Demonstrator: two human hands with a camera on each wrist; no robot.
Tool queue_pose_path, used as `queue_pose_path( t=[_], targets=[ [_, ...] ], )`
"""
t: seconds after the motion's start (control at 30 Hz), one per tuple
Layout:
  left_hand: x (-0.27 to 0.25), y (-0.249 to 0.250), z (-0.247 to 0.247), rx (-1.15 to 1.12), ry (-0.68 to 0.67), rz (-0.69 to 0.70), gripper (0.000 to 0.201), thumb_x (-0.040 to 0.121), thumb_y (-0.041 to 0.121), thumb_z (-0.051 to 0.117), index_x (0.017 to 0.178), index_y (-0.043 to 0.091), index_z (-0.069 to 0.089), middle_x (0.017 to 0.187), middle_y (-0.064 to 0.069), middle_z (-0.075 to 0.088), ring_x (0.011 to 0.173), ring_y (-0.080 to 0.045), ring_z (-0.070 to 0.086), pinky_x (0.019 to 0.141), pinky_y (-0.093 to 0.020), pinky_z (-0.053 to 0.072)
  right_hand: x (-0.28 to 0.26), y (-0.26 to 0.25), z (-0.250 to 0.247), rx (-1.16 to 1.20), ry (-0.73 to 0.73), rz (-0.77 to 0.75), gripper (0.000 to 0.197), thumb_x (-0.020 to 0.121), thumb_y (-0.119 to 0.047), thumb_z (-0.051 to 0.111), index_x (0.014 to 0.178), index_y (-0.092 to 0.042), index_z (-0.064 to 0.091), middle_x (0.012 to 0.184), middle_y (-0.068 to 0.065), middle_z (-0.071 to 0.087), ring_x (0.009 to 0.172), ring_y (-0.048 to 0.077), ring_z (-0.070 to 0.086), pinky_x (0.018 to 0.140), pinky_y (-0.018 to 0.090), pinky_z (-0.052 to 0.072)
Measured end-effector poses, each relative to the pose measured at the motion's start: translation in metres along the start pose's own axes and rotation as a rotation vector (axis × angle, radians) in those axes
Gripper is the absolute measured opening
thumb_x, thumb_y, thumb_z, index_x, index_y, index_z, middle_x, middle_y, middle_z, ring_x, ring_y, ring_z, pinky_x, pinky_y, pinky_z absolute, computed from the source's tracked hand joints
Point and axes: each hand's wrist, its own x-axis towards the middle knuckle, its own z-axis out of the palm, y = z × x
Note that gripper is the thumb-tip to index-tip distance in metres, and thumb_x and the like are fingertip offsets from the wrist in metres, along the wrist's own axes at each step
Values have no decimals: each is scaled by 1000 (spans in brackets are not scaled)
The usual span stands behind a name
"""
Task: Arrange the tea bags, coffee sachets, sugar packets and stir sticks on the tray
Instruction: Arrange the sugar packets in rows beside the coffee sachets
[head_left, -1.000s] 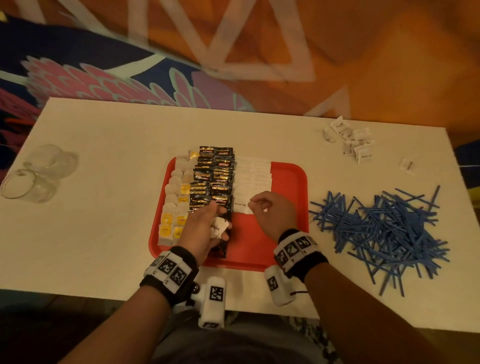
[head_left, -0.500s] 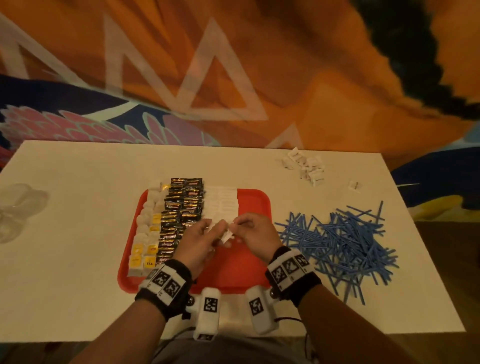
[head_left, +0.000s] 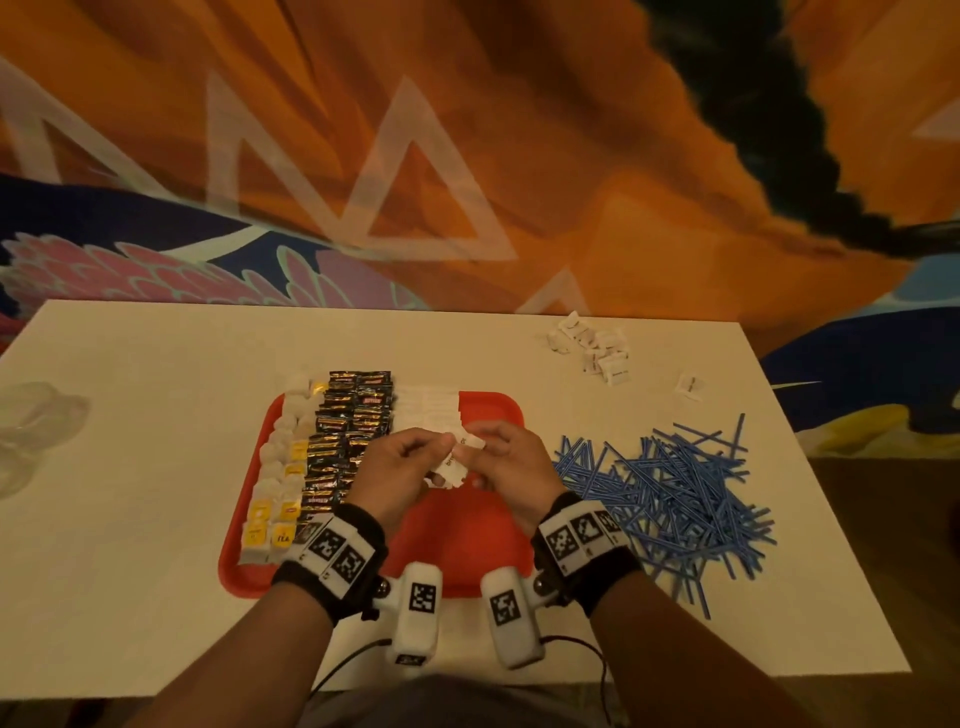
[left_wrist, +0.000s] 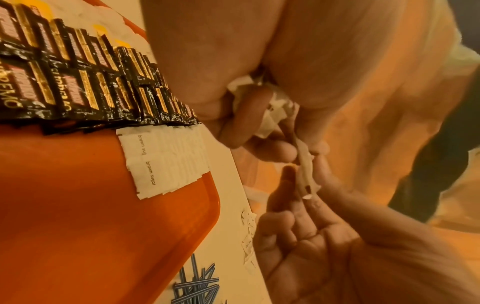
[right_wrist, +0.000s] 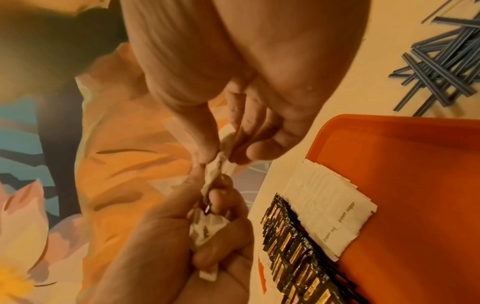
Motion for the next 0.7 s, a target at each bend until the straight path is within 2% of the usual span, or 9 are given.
queue_pose_path(
  t=[0.1,0.2,0.27,0.33,0.4,0.47,0.57,0.63,0.7],
  targets=[
    [-3,4,-2,-75,-3,-39,19,94,21,67,83,7,74,72,-6,67,60,-16,58,54,-28,41,2,-1,3,47,16,32,10,87,-8,72,94,-12,66,83,7,70,65,12,64,52,22,45],
    [-8,6,-4,-169,-27,-78,16,94,21,66,91,6,70,79,-7,68,58,-9,58,43,-17,40,3,2,7,155,99,60,9,87,-6,71,94,-6,66,87,12,71,67,16,63,54,23,47],
    [-12,5,-5,-179,-65,-70,10,94,13,64,95,3,67,73,-4,65,47,-4,53,38,-14,36,2,4,11,200,127,72,10,87,-4,71,94,-6,64,87,12,69,67,16,62,56,23,49],
    [-11,3,-9,-168,-57,-53,8,94,5,63,99,0,67,64,1,64,43,-2,52,39,-13,37,1,7,15,193,119,80,13,85,-4,73,93,-7,63,92,15,69,71,17,64,57,24,50],
    [-9,1,-15,-120,-40,-29,11,93,5,65,102,1,68,65,1,66,47,-4,54,41,-15,38,1,11,18,188,100,101,19,83,-8,76,97,-6,64,99,19,70,77,19,66,58,25,50],
    [-7,0,-20,-51,-57,-15,14,92,10,68,104,3,70,74,-4,69,59,-11,59,45,-19,39,2,11,20,203,102,129,26,84,-14,75,105,-4,64,104,19,71,80,20,67,58,27,50],
    [-5,0,-24,-43,-77,-17,19,91,9,69,109,4,68,82,-8,73,69,-21,62,54,-26,42,2,9,21,250,87,164,19,91,-16,67,105,-4,67,99,15,71,77,20,64,56,26,48],
    [-4,1,-25,-67,-53,22,22,91,6,68,113,6,63,69,0,67,61,-18,56,53,-27,38,1,7,23,299,71,181,13,95,-15,61,102,-6,67,96,13,71,75,19,64,55,26,46],
    [-4,1,-26,-48,-44,88,26,92,4,67,113,16,59,58,8,51,49,-11,40,45,-23,30,1,7,25,310,87,176,12,97,-15,59,101,-6,66,98,14,71,74,18,64,54,25,47]
  ],
)
